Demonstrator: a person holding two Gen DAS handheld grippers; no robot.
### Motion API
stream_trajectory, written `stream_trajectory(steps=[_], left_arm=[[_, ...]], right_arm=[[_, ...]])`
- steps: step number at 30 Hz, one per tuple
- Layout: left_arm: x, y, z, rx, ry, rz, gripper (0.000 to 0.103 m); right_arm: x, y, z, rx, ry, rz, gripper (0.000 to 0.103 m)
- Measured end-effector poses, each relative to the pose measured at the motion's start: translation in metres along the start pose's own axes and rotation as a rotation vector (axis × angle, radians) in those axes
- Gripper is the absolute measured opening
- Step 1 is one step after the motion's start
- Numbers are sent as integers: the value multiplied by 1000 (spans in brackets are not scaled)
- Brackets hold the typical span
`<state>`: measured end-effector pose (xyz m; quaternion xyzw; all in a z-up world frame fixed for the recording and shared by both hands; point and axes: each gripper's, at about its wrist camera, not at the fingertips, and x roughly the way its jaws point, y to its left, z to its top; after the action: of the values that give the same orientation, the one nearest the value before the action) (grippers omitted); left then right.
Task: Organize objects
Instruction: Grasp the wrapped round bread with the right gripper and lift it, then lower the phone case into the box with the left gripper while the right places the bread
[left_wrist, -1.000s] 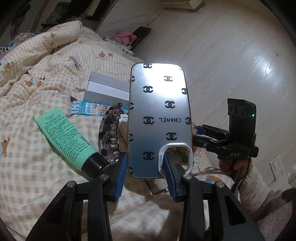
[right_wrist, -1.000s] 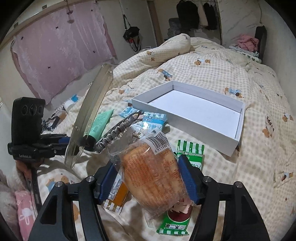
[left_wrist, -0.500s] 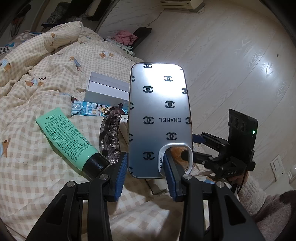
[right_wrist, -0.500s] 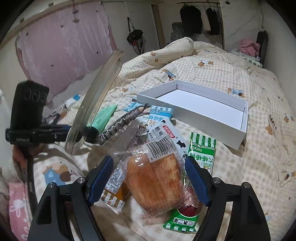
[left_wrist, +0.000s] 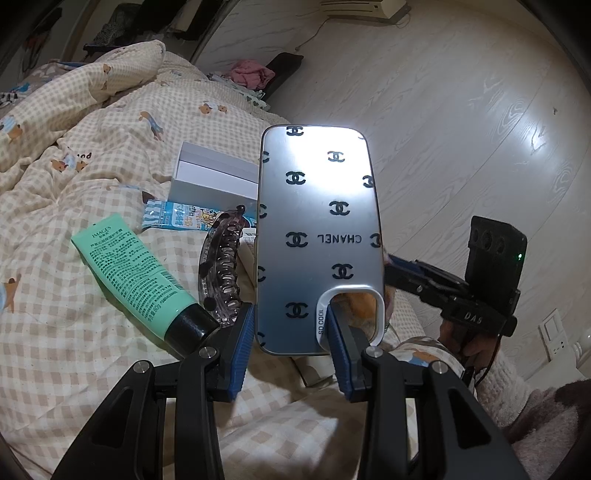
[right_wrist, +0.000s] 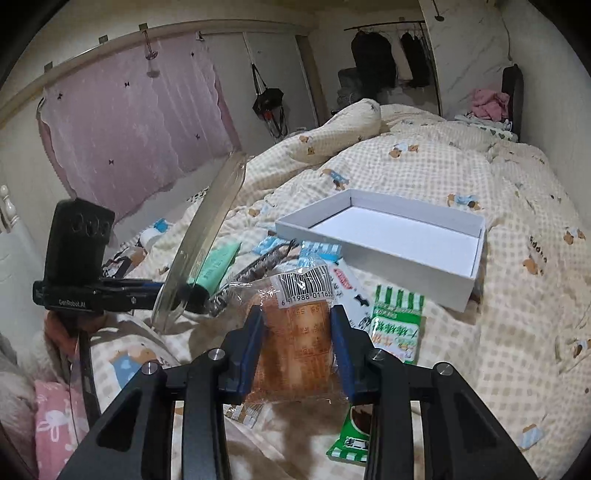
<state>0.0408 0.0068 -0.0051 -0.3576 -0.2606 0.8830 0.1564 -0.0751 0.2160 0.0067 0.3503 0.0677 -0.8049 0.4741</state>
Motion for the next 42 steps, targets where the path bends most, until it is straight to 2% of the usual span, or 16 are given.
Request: stream_trajectory(steps=[6,11,16,23,25,28,32,38,42], left_arm=[[-1,1,0,-9,5,-10,42],[-6,4,14,-43,19,-14,42],[-9,5,47,-53,24,32,42],[4,-1,114,49,41,171,42],[16,0,136,84,54,185,42],[33,5,164,128,28,145,42],[75,19,199,128,23,193,42],[127,32,207,133,68,274,42],[152,36,200,149,121,319,42]], right_arm=[[-11,-12,6,59,-28,16,38],[-18,-20,13,102,-37,49,38],[-22,-35,35,139,-57,82,38],[-19,-66,72,156,-115,34,38],[-13,-77,79,165,-117,18,38],[1,-109,88,269,-124,58,38],[23,-154,92,430,-112,92,38],[57,-191,95,522,-59,59,38],[75,-192,95,526,-12,42,38]])
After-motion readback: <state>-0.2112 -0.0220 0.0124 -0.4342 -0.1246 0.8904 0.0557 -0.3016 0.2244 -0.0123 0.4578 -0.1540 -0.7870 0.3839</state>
